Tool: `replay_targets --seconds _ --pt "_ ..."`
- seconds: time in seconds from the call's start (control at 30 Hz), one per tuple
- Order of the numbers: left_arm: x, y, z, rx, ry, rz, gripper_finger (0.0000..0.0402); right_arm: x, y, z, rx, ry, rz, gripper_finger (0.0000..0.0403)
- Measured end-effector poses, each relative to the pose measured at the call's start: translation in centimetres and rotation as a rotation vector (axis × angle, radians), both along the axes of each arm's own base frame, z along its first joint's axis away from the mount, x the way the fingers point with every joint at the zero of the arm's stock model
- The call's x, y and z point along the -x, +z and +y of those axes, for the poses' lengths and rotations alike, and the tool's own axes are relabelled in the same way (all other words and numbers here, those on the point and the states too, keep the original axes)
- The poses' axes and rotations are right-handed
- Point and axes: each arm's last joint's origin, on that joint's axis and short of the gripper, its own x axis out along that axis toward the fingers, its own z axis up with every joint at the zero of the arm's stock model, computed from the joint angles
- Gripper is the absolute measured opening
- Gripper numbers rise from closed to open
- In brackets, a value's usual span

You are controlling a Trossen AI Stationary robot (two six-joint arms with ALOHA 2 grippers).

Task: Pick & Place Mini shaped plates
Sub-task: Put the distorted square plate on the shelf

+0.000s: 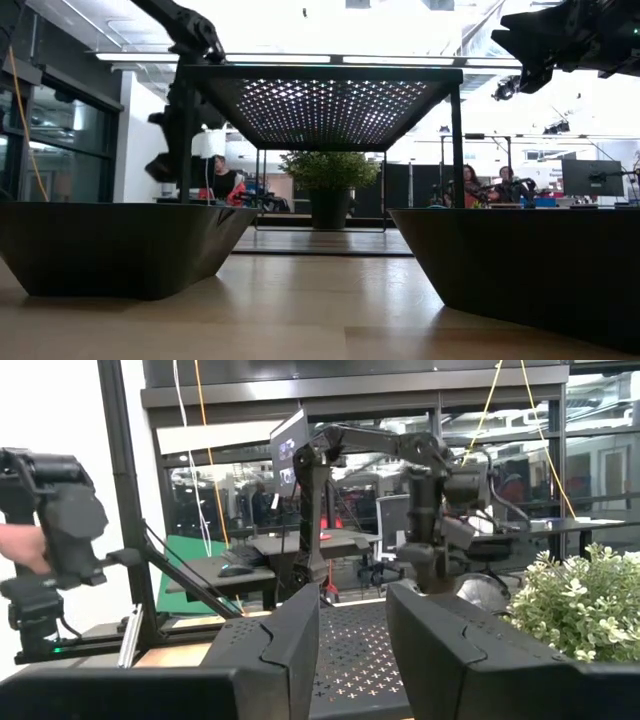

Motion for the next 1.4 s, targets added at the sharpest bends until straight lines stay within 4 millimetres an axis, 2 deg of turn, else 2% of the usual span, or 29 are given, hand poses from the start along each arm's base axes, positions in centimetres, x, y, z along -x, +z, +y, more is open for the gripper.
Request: replay_targets --seconds 0.27,0.57,1.17,1.4 --pt "-3.1 4.0 -2.1 -0.071 -0.259 -0.056 0.0 0.0 0.0 0.0 0.0 0.001 0.0 0.0114" --pt "-6.1 6.7 -5.4 -0.155 -0.451 -0.1 0.0 0.0 0.0 0.0 0.0 0.0 0.0 0.0114" --pt "-11.5 8.5 -15.0 -0.268 -0.687 -0.222 0.0 0.0 0.0 0.0 0.0 0.0 0.0 0.0114" --pt "-12.7 8.9 -16.8 -0.342 -0.735 -0.293 0.0 0.0 0.0 0.0 0.0 0.001 0.0 0.0114"
